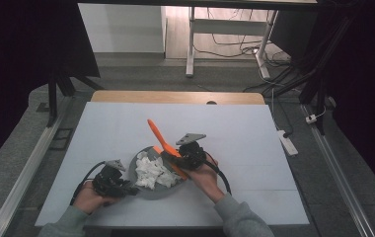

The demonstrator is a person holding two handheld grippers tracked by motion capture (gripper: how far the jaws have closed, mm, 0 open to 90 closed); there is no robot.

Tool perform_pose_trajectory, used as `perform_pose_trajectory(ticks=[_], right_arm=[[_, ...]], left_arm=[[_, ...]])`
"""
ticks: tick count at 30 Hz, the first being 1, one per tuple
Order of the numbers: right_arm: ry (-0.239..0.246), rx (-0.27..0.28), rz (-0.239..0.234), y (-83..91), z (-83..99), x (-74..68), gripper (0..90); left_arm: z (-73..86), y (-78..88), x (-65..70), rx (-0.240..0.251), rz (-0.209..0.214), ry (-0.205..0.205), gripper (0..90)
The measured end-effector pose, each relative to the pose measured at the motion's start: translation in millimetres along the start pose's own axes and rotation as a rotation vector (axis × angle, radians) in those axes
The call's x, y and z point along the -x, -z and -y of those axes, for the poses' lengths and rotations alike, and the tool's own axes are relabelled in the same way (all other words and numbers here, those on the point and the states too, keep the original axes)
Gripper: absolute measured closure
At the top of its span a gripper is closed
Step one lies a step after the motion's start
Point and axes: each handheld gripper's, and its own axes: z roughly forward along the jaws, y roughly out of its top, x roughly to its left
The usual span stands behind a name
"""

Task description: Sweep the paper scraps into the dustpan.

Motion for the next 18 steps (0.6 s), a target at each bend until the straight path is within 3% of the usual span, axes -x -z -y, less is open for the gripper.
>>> perform_pose_trajectory(ticks=[3,5,13,18], right_arm=[[-0.014,0.034,-0.061,3.2,-4.8,-9.1,69.9],[0.015,0.052,-0.05,6.7,-7.5,-13.2,69.9],[-0.027,0.132,-0.012,26.9,-8.1,3.3,69.9],[-0.035,0.148,0.0,35.4,-8.1,10.8,69.9]], left_arm=[[0.6,-0.3,0.3,0.0,-0.002,0.001,61.4],[1.2,-0.5,0.0,0.004,-0.001,0.003,61.5],[2.7,-0.8,0.3,0.015,-0.001,-0.002,61.4],[3.4,-0.6,0.7,0.025,-0.003,-0.005,61.5]])
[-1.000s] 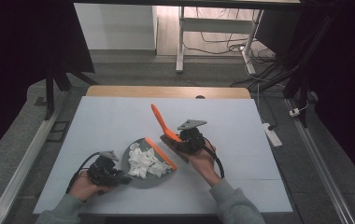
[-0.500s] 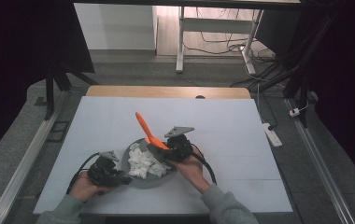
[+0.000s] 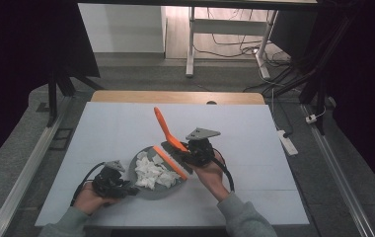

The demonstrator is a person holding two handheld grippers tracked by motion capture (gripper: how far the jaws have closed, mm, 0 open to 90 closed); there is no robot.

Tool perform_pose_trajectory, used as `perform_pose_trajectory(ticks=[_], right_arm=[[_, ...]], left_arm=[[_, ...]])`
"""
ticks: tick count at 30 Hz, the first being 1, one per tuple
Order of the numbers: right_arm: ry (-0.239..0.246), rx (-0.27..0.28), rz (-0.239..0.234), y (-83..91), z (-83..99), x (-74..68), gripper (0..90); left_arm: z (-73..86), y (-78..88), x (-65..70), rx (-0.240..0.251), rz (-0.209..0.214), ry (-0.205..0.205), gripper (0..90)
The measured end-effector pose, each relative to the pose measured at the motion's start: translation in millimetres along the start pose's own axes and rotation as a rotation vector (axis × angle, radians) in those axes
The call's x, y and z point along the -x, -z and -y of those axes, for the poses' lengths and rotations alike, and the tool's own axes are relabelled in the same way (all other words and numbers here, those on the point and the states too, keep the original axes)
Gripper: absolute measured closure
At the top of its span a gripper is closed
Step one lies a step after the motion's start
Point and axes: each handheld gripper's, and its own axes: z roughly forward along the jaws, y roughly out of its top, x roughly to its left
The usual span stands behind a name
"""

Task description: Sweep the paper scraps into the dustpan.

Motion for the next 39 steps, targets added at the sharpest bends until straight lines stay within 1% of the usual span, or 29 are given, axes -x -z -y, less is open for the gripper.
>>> perform_pose_trajectory(ticks=[6,12,21,29,34,37,39], right_arm=[[-0.017,0.013,0.008,7.1,0.0,6.8,69.9],[-0.021,0.021,0.013,12.0,1.7,12.3,69.9],[-0.035,0.014,0.022,18.5,6.6,20.1,69.9],[-0.037,0.027,0.032,28.3,10.1,26.5,69.9],[-0.042,0.049,0.032,39.4,12.6,31.0,69.9],[-0.038,0.063,0.03,46.4,14.3,33.0,69.9],[-0.034,0.073,0.024,50.8,15.6,34.2,69.9]], left_arm=[[0.5,0.3,-0.5,0.009,0.005,-0.004,61.4],[0.6,0.2,-1.0,0.012,0.006,-0.004,61.5],[1.2,1.9,-1.9,0.024,0.004,0.003,61.5],[2.3,7.8,-0.5,0.074,-0.004,0.011,61.6],[2.8,12.5,1.8,0.111,-0.02,0.023,61.6],[2.6,15.0,3.4,0.13,-0.03,0.027,61.5],[2.3,16.4,4.6,0.148,-0.032,0.037,61.5]])
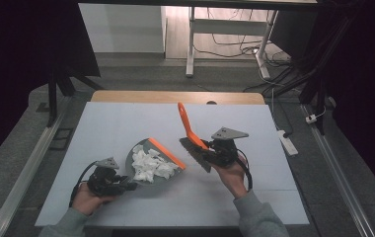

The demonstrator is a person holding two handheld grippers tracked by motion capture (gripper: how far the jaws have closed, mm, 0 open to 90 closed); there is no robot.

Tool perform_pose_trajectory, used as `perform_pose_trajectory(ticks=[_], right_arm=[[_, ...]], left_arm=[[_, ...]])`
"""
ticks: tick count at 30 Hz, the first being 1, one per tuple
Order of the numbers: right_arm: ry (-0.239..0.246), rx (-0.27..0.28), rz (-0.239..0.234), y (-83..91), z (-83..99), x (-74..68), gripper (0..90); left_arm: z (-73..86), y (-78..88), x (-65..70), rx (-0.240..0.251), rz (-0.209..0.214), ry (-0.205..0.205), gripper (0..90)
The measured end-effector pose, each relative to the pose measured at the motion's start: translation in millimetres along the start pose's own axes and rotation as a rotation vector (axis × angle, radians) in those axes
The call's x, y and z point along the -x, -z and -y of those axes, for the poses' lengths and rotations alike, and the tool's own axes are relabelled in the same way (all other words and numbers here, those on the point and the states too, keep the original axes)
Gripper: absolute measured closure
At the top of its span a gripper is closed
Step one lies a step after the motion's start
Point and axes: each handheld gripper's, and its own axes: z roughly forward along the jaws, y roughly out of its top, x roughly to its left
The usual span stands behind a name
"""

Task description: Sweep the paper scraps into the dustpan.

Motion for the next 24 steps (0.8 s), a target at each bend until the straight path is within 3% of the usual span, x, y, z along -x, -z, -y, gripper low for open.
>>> perform_pose_trajectory(ticks=[16,24], right_arm=[[-0.013,0.016,0.011,35.9,10.9,13.4,69.9],[-0.044,0.017,0.023,52.8,20.2,24.6,69.9]], left_arm=[[-0.3,13.0,3.9,0.107,-0.064,0.062,61.5],[-1.8,23.3,7.7,0.158,-0.089,0.076,61.5]])
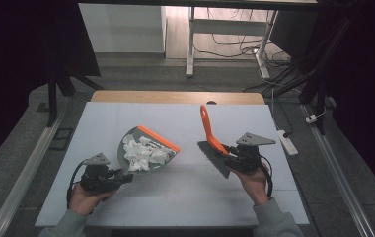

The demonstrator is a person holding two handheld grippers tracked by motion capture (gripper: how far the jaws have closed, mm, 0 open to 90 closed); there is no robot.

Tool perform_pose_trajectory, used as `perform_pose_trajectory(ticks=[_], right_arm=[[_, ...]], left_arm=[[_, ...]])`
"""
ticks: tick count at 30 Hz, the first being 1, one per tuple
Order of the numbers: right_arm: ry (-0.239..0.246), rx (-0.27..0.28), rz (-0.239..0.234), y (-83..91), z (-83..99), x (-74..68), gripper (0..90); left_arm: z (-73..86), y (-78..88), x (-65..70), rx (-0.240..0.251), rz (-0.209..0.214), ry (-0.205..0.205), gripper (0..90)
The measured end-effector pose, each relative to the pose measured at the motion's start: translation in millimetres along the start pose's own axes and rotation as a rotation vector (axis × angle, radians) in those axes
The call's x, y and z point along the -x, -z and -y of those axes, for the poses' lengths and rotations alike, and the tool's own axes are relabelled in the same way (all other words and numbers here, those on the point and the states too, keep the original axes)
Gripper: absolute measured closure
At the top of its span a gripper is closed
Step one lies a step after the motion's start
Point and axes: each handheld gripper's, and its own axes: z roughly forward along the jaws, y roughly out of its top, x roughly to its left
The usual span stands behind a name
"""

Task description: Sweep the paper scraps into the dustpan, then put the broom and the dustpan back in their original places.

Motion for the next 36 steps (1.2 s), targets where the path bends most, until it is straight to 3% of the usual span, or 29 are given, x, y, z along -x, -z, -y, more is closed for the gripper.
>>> perform_pose_trajectory(ticks=[13,26,36], right_arm=[[-0.037,-0.005,0.017,15.6,9.6,14.6,69.9],[-0.082,-0.02,0.0,14.9,16.1,22.6,69.9],[-0.089,-0.036,-0.022,14.8,20.7,17.7,69.9]], left_arm=[[1.8,3.6,-2.3,0.017,-0.048,0.059,61.5],[5.7,5.6,-9.1,0.034,-0.097,0.123,61.5],[10.3,0.9,-9.8,0.039,-0.199,0.205,61.5]])
